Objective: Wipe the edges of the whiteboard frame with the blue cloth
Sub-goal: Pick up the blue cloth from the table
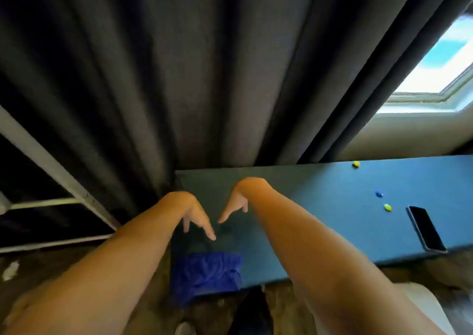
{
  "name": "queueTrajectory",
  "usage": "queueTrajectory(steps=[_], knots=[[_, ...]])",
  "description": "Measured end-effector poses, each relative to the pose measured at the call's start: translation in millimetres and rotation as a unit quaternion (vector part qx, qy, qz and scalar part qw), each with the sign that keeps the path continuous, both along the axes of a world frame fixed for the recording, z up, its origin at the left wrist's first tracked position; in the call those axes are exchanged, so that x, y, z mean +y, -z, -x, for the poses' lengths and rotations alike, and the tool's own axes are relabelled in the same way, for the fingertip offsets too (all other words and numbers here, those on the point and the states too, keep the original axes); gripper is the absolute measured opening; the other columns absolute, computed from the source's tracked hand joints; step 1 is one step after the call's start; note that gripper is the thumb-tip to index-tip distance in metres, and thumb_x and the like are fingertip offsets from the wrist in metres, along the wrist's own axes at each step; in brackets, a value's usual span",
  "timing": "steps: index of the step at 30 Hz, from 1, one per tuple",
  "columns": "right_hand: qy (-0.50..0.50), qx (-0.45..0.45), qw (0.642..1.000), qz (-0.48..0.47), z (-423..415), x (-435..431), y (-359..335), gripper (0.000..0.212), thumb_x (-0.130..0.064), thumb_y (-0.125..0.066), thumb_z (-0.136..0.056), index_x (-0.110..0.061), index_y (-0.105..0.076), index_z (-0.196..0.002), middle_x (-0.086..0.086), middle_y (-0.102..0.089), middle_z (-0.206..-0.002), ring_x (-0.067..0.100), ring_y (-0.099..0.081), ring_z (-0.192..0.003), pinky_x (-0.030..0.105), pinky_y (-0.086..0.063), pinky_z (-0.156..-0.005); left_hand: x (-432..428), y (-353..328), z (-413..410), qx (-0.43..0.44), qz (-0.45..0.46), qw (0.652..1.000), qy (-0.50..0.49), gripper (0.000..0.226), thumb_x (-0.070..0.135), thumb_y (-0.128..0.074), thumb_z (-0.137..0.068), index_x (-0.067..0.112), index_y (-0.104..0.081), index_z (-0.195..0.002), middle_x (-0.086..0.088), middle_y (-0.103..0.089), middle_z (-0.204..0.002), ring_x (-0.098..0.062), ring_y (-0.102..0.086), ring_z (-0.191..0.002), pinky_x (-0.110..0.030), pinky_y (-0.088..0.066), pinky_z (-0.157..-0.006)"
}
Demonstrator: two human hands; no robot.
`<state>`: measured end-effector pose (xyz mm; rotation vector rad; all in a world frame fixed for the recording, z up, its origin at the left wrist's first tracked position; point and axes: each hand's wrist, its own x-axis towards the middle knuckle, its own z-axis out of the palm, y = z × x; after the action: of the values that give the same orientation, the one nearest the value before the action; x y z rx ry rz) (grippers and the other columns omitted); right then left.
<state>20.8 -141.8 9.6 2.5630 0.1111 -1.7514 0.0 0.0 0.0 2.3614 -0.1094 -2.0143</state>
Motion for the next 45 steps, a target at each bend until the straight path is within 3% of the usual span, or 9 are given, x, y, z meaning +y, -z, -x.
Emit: queueTrajectory(steps=[4,6,12,17,20,24,30,37,45], knots=[[-0.020,0.000,0.999,-0.030,35.1,-1.0,75.2,0.091,-0.070,-0.060,-0.081,-0.019,-0.033,-0.152,0.008,-0.032,-0.158,0.035,-0.035,-0.140,0.049,-0.034,-0.112,3.9,84.4,46.2,-0.076,-0.004,0.997,-0.015,0.095,0.060,-0.071,-0.073,0.017,-0.033,-0.148,-0.010,-0.036,-0.154,-0.029,-0.043,-0.134,-0.039,-0.044,-0.101],[-0.013,-0.030,0.998,-0.051,53.2,-2.6,109.1,0.090,-0.067,-0.064,-0.080,-0.019,-0.036,-0.150,0.008,-0.034,-0.157,0.034,-0.036,-0.140,0.047,-0.036,-0.110,7.2,116.9,69.3,-0.160,0.011,0.985,-0.068,0.099,0.053,-0.078,-0.068,0.021,-0.031,-0.148,-0.009,-0.034,-0.153,-0.031,-0.041,-0.135,-0.040,-0.041,-0.107],[0.025,-0.126,0.981,-0.146,83.8,-9.8,162.6,0.063,-0.020,-0.071,-0.079,-0.014,-0.042,-0.135,0.017,-0.052,-0.131,0.041,-0.055,-0.115,0.045,-0.052,-0.087,3.3,156.7,104.1,-0.268,0.011,0.946,-0.181,0.076,0.043,-0.083,-0.063,0.021,-0.046,-0.125,-0.010,-0.056,-0.128,-0.032,-0.058,-0.112,-0.040,-0.051,-0.086],[0.039,0.008,0.984,-0.171,69.5,-14.9,157.8,0.033,-0.023,-0.058,-0.090,-0.007,-0.060,-0.119,0.012,-0.061,-0.118,0.031,-0.063,-0.102,0.036,-0.055,-0.080,7.9,147.3,102.1,-0.169,0.020,0.926,-0.338,0.062,0.045,-0.086,-0.061,0.011,-0.060,-0.106,-0.008,-0.065,-0.114,-0.025,-0.063,-0.097,-0.032,-0.050,-0.072],[0.256,0.026,0.929,-0.265,45.3,-11.6,125.1,0.010,-0.016,-0.063,-0.088,-0.015,-0.067,-0.096,0.010,-0.063,-0.108,0.023,-0.061,-0.099,0.035,-0.050,-0.091,26.6,114.5,95.4,-0.120,0.112,0.796,-0.582,0.047,0.026,-0.091,-0.060,0.012,-0.067,-0.098,-0.006,-0.076,-0.094,-0.022,-0.072,-0.082,-0.030,-0.055,-0.060],[0.478,0.104,0.757,-0.434,20.8,12.5,72.8,0.014,-0.019,-0.061,-0.090,-0.015,-0.066,-0.102,0.011,-0.070,-0.103,0.029,-0.067,-0.095,0.049,-0.055,-0.089,66.4,47.3,82.8,-0.096,0.324,0.579,-0.742,0.046,0.009,-0.080,-0.066,0.010,-0.069,-0.110,-0.009,-0.076,-0.103,-0.022,-0.074,-0.091,-0.034,-0.060,-0.062],[0.408,0.072,0.677,-0.609,20.6,128.1,-16.2,0.015,-0.021,-0.064,-0.092,-0.015,-0.067,-0.105,0.012,-0.071,-0.108,0.029,-0.069,-0.098,0.051,-0.059,-0.080,160.7,-58.1,104.9,-0.264,0.405,0.497,-0.720,0.042,0.007,-0.073,-0.071,0.013,-0.069,-0.113,-0.011,-0.074,-0.108,-0.025,-0.071,-0.093,-0.042,-0.059,-0.079],[0.220,0.020,0.657,-0.721,44.9,305.9,-156.6,0.022,-0.008,-0.074,-0.084,-0.011,-0.066,-0.104,0.011,-0.073,-0.093,0.024,-0.070,-0.079,0.031,-0.057,-0.053,304.9,-177.0,162.0,-0.450,0.423,0.324,-0.717,0.044,0.000,-0.069,-0.080,0.000,-0.061,-0.123,-0.018,-0.069,-0.117,-0.033,-0.067,-0.107,-0.037,-0.061,-0.077],[0.056,-0.107,0.573,-0.810,21.2,428.0,-321.7,0.017,-0.012,-0.072,-0.088,-0.009,-0.065,-0.104,0.017,-0.070,-0.098,0.034,-0.065,-0.083,0.043,-0.053,-0.066,433.7,-327.5,160.3,-0.600,0.458,0.274,-0.596,0.033,-0.001,-0.069,-0.082,0.008,-0.067,-0.114,-0.009,-0.074,-0.110,-0.027,-0.071,-0.102,-0.035,-0.058,-0.078]])
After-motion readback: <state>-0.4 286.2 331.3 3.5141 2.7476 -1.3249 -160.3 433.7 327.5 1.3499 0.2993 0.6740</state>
